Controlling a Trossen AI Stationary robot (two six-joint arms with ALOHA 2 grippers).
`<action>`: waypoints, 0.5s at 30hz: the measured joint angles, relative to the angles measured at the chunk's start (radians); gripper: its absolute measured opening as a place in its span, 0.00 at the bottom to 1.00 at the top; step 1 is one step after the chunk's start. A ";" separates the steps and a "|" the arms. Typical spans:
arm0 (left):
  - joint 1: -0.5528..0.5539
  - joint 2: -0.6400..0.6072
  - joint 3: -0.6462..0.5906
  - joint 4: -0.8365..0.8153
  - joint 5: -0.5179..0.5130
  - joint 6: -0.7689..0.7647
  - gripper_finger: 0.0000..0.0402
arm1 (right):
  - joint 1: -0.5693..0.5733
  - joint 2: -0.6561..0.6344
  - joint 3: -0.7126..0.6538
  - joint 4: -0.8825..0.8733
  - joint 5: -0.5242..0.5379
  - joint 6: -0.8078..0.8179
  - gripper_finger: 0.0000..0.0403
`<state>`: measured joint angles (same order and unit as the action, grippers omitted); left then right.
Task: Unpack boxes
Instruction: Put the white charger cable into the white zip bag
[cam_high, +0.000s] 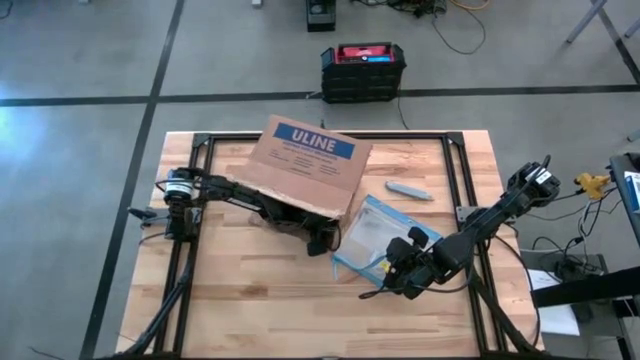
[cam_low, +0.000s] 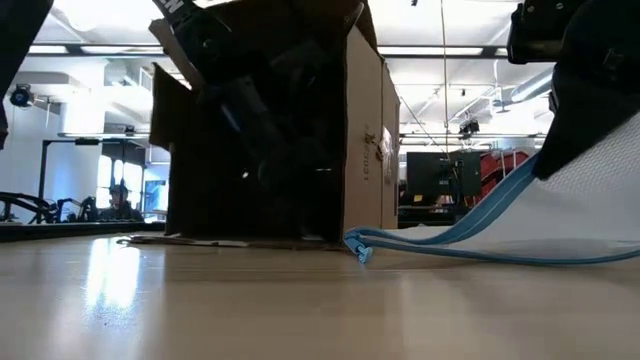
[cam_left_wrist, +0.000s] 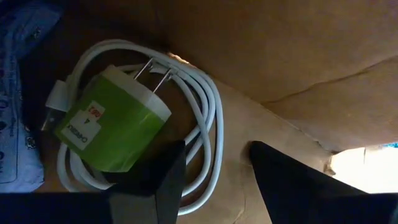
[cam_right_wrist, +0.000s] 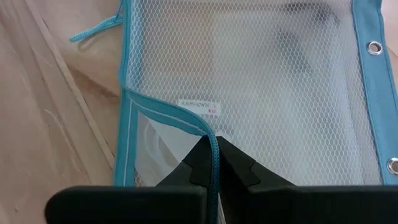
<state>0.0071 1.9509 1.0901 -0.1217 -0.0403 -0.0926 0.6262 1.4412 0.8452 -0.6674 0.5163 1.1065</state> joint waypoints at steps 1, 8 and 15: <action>0.000 0.001 0.000 0.000 -0.002 -0.009 0.42 | 0.000 0.000 0.000 0.000 0.000 0.000 0.00; 0.000 0.002 -0.002 -0.006 -0.047 -0.047 0.14 | 0.000 0.000 0.000 0.000 0.000 -0.017 0.00; 0.000 -0.026 -0.005 -0.056 -0.107 -0.064 0.01 | 0.000 0.000 0.000 -0.008 0.000 -0.034 0.00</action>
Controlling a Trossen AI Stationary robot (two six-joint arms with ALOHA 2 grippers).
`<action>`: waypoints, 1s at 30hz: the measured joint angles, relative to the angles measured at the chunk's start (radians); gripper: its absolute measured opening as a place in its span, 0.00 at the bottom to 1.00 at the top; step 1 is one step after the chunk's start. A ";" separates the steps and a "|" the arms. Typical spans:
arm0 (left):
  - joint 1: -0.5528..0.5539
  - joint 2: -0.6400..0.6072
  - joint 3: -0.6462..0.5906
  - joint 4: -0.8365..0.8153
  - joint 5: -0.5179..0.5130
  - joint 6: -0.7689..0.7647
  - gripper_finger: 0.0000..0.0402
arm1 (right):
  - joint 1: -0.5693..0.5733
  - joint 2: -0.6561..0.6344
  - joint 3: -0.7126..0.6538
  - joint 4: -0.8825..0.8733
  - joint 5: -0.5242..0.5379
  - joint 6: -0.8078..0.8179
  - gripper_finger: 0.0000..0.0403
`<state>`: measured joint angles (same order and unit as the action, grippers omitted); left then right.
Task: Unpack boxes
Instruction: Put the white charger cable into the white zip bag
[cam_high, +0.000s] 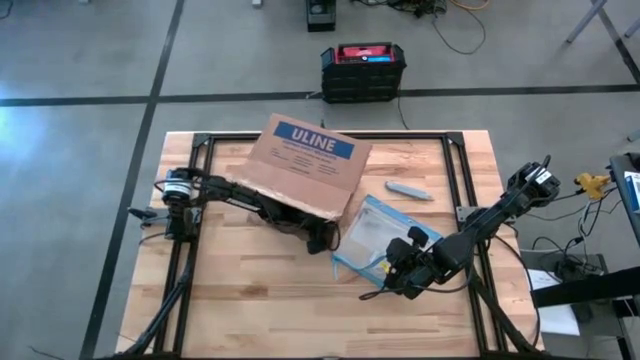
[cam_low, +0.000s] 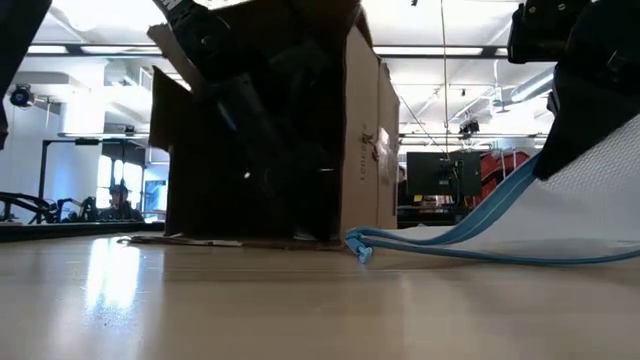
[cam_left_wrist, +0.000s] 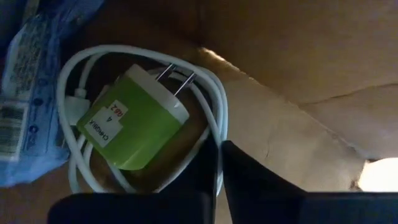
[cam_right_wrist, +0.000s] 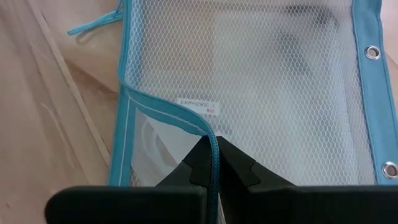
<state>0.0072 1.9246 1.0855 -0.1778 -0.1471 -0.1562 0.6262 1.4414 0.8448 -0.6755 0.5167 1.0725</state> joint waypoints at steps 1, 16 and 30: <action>-0.002 -0.013 -0.001 -0.018 -0.002 0.000 0.00 | 0.000 0.000 0.000 0.000 0.000 -0.001 0.00; -0.120 -0.189 -0.005 -0.392 -0.084 -0.081 0.00 | 0.000 0.000 0.000 0.000 0.007 -0.003 0.00; -0.187 -0.256 -0.003 -0.416 -0.276 -0.116 0.00 | 0.000 0.000 0.000 0.001 0.008 -0.009 0.00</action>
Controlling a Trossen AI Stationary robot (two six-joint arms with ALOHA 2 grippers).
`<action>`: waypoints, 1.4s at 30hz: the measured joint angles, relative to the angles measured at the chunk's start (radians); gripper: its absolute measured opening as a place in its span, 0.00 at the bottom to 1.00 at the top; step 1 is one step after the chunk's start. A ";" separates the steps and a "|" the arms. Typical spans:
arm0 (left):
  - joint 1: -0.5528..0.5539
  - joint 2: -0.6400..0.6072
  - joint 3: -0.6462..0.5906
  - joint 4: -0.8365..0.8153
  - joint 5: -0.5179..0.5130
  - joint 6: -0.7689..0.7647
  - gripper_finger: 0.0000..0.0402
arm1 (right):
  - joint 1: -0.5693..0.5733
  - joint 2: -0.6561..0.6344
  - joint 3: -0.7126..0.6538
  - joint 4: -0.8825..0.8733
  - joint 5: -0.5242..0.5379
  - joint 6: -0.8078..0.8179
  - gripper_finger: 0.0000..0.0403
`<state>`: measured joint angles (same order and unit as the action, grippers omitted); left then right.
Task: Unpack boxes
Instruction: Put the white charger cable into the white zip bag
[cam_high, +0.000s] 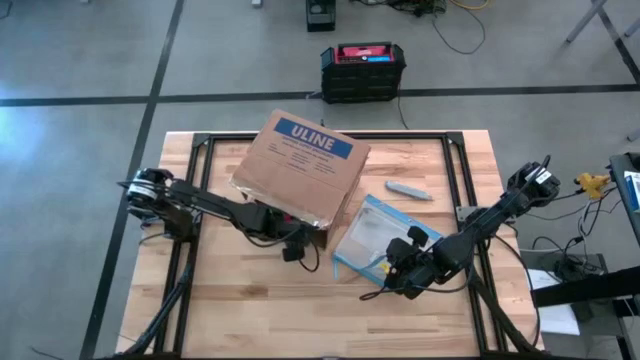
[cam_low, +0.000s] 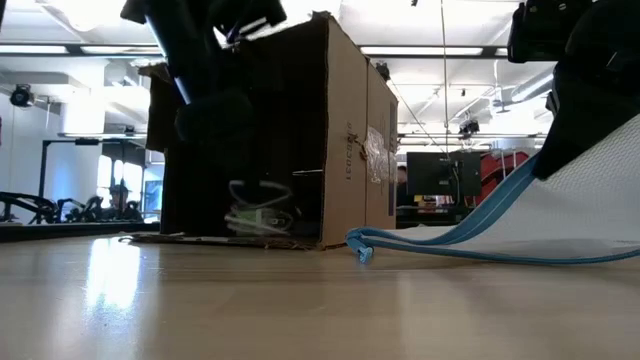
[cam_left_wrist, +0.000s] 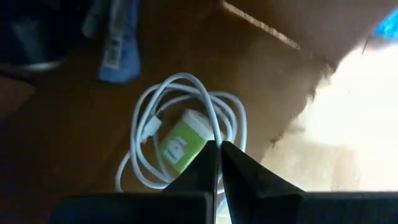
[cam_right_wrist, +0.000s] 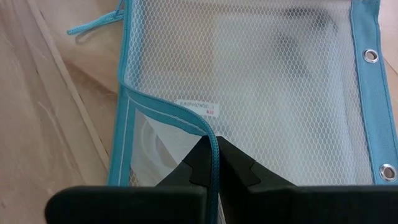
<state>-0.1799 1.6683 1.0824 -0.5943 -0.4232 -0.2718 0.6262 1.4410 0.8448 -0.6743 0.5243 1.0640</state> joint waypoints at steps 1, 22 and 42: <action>0.000 -0.003 0.001 0.002 0.016 0.001 0.00 | 0.000 0.000 0.000 0.000 0.000 0.001 0.00; -0.041 -0.159 0.064 -0.063 0.012 0.023 0.00 | -0.003 0.000 0.000 0.002 0.030 0.009 0.00; -0.354 -0.198 0.062 0.235 0.098 -0.050 0.00 | -0.045 -0.009 0.000 0.016 0.084 -0.017 0.00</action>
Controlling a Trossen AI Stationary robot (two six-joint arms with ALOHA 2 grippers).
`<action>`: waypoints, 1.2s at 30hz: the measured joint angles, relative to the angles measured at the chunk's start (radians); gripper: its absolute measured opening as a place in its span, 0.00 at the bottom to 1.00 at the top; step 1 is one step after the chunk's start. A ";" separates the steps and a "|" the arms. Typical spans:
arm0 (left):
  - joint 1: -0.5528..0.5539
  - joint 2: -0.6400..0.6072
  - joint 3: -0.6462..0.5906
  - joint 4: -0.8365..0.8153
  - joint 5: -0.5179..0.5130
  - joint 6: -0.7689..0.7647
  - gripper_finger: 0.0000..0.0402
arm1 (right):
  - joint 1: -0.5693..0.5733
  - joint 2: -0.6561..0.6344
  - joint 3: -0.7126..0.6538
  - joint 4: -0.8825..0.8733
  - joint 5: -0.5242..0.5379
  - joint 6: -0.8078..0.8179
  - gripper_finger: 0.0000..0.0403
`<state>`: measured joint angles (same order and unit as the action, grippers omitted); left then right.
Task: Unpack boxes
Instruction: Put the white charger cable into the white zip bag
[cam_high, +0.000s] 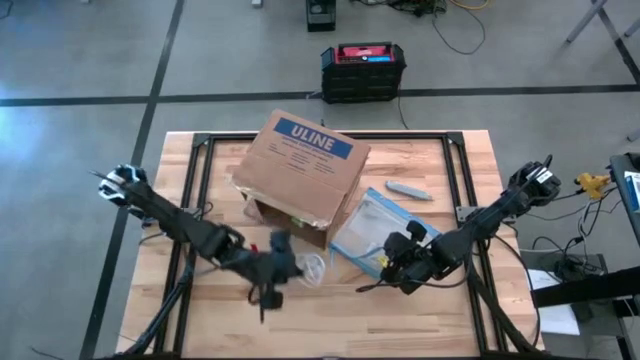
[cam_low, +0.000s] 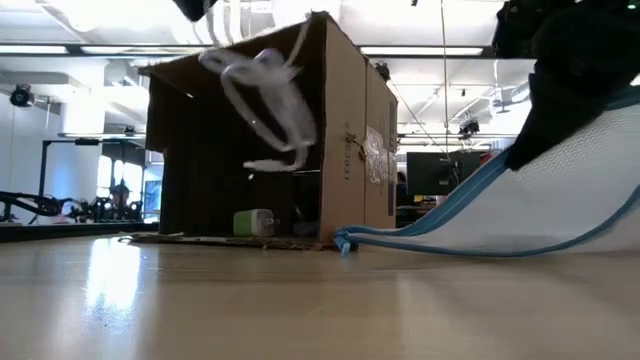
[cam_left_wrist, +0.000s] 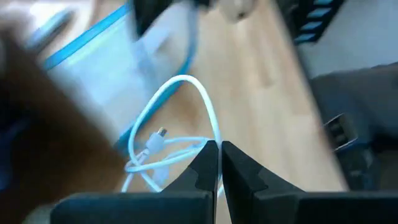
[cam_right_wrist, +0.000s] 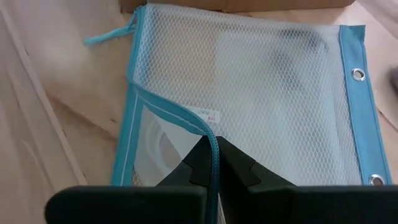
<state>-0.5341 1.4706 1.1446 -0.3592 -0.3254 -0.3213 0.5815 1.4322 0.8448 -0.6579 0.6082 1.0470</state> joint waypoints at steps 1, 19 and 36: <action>-0.012 0.030 0.000 0.071 -0.005 0.017 0.00 | -0.003 0.000 0.000 0.007 -0.002 -0.001 0.00; 0.041 0.497 0.122 0.543 -0.299 0.136 0.00 | -0.013 -0.053 0.000 0.191 -0.006 -0.122 0.00; 0.106 0.679 0.348 0.474 -0.336 0.224 0.00 | -0.007 -0.100 0.000 0.231 -0.041 -0.187 0.00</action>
<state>-0.4278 2.1494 1.4921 0.1147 -0.6614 -0.0977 0.5740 1.3323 0.8452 -0.4273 0.5675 0.8597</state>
